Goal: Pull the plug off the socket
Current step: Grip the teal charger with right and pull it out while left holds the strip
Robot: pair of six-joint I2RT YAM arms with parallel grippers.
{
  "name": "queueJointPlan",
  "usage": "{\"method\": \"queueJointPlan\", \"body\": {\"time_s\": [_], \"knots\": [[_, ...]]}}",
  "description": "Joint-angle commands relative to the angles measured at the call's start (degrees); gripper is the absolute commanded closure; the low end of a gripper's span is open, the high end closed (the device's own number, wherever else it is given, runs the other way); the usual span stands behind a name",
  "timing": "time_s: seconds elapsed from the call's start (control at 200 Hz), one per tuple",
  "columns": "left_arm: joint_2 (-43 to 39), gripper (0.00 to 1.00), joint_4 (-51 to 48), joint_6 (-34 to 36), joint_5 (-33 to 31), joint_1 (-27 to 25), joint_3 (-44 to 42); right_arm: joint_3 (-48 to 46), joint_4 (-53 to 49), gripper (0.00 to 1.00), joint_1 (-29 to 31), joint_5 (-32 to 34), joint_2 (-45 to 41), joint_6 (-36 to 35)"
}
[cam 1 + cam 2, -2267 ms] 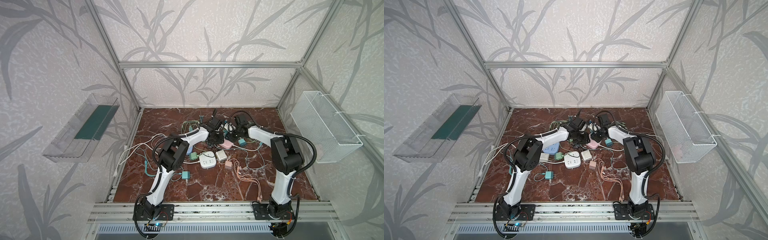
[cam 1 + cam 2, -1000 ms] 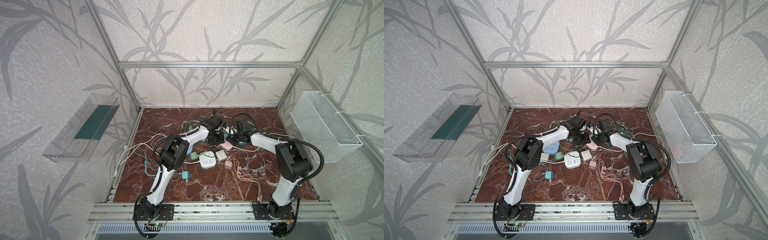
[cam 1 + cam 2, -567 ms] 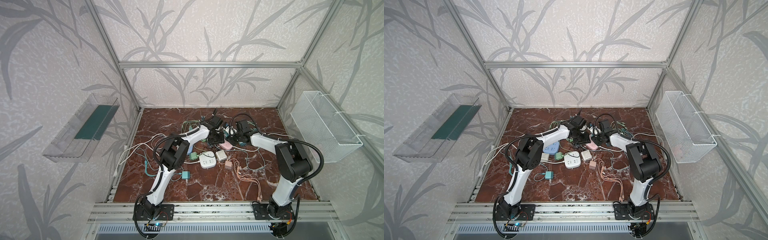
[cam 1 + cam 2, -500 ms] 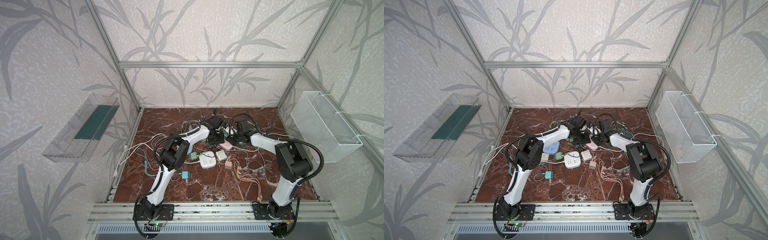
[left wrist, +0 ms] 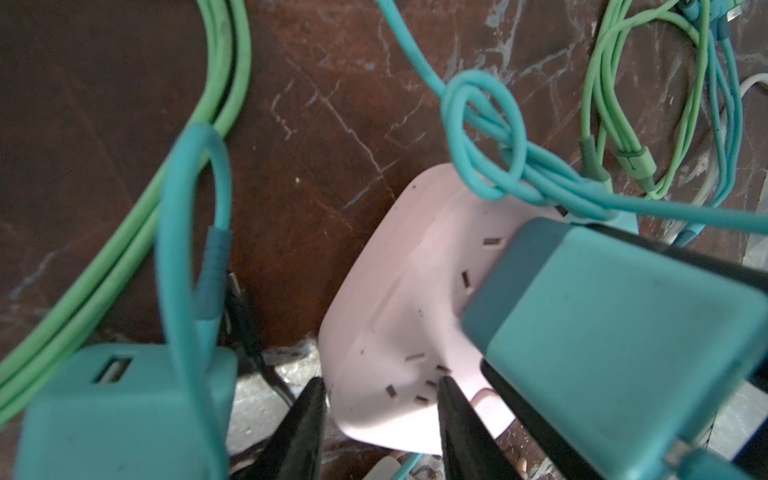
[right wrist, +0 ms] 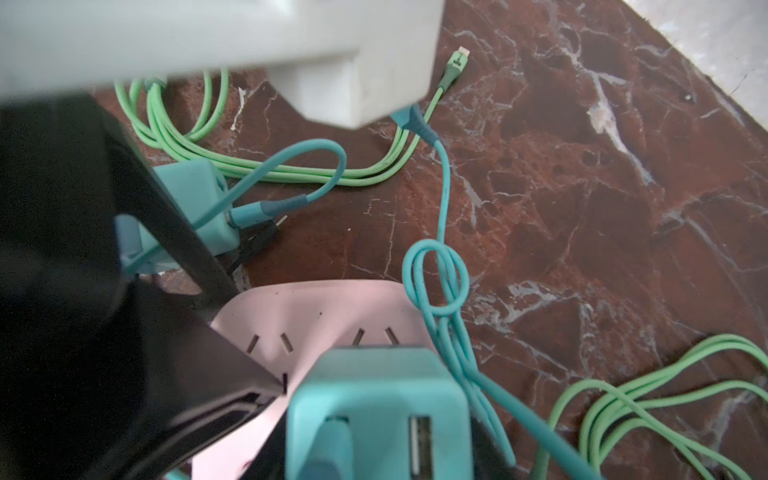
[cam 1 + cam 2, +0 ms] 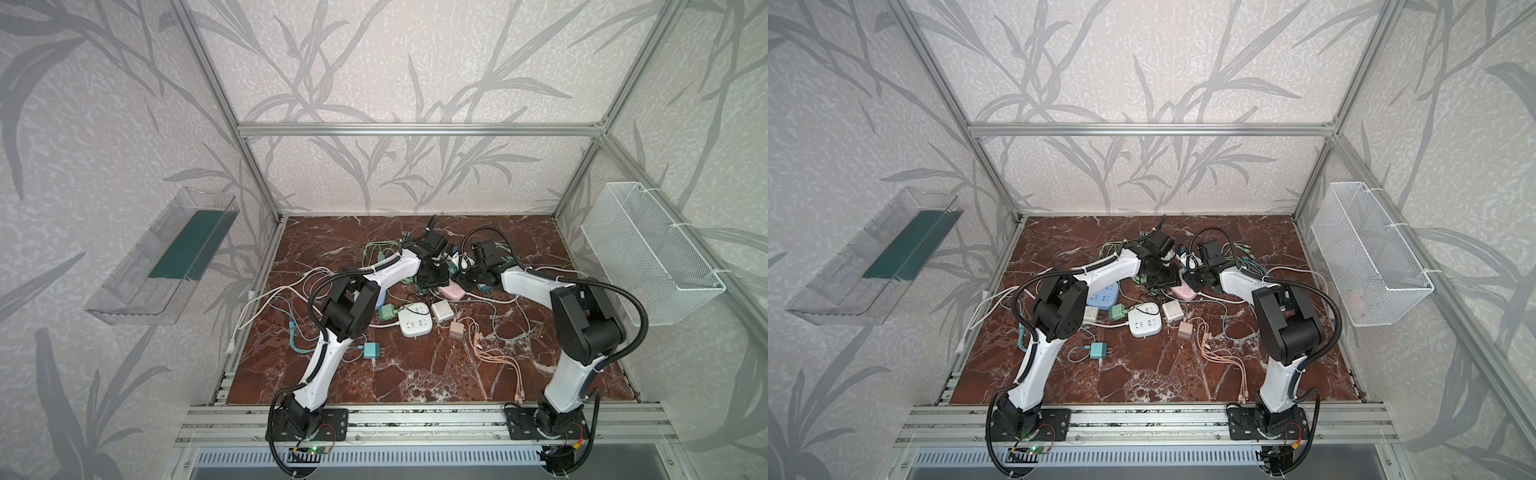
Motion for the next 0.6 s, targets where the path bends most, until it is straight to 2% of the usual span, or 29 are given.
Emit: {"method": "queueJointPlan", "body": {"time_s": [0.0, 0.305, 0.41, 0.595], "knots": [[5.11, 0.56, -4.38, 0.06, -5.41, -0.08, -1.46, 1.24, 4.46, 0.84, -0.67, -8.78, -4.26, 5.14], [5.33, 0.56, -3.76, -0.70, -4.64, -0.09, -1.44, 1.61, 2.17, 0.85, -0.42, -9.32, -4.38, 3.41], [5.00, 0.56, -3.65, -1.04, -4.44, -0.11, -1.43, 1.83, -0.02, 0.85, 0.90, -6.41, -4.13, 0.40], [4.28, 0.56, -2.86, -1.06, -4.11, -0.04, -2.09, 1.20, 0.30, 0.85, -0.12, -4.37, -4.56, 2.61]]}}
